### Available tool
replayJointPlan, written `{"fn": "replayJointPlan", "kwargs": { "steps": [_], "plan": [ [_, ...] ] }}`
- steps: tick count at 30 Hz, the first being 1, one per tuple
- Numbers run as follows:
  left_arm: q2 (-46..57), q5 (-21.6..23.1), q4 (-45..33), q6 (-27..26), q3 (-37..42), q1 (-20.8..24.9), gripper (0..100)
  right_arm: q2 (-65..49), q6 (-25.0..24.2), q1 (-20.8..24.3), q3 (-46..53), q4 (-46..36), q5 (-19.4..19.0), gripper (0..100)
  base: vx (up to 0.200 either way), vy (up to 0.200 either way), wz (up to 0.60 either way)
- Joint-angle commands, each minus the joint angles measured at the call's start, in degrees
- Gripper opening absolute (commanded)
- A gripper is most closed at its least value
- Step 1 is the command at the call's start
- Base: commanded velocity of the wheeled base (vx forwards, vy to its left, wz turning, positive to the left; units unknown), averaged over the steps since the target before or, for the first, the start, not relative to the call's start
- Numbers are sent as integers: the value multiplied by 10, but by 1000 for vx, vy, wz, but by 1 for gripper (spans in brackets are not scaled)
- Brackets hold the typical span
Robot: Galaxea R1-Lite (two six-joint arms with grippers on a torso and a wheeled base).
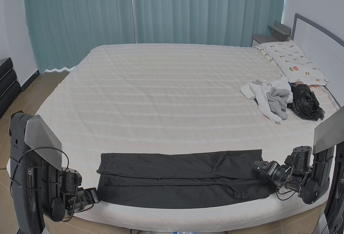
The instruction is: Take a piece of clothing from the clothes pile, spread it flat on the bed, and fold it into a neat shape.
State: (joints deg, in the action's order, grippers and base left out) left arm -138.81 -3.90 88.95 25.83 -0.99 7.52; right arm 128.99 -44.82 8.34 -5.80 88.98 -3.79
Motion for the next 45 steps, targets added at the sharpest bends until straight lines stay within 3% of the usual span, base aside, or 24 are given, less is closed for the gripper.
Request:
{"fn": "replayJointPlan", "kwargs": {
  "steps": [1, 7, 10, 12, 20, 25, 30, 45],
  "plan": [
    [0, 2, 10, -3, 8, -1, 100, -1, 0, 0, 0, 6, 0, 100, 0, 0, 0],
    [63, 16, 10, -3, 7, -25, 100, -1, 4, 1, 0, 6, 0, 100, 0, 0, 0],
    [116, 80, 10, -2, 3, -66, 100, -8, 6, 1, 0, 6, -1, 100, 0, 0, 0],
    [120, 98, 10, -3, -8, -72, 100, -10, 6, 3, 0, 6, -1, 100, 0, 0, 0],
    [63, 107, 9, -8, -106, -46, 100, -21, 3, 14, 15, 6, -1, 100, 0, 0, 0],
    [53, 137, -45, -15, -143, -21, 100, -20, 2, 11, 19, 6, 0, 100, 0, 0, 0],
    [34, 132, -81, -87, -174, -20, 100, -23, 2, 10, 21, 6, 0, 100, 0, 0, 0],
    [29, 116, -129, -97, -205, -5, 100, -27, 3, 18, 24, 6, 2, 100, 0, 0, 0]
  ]
}}
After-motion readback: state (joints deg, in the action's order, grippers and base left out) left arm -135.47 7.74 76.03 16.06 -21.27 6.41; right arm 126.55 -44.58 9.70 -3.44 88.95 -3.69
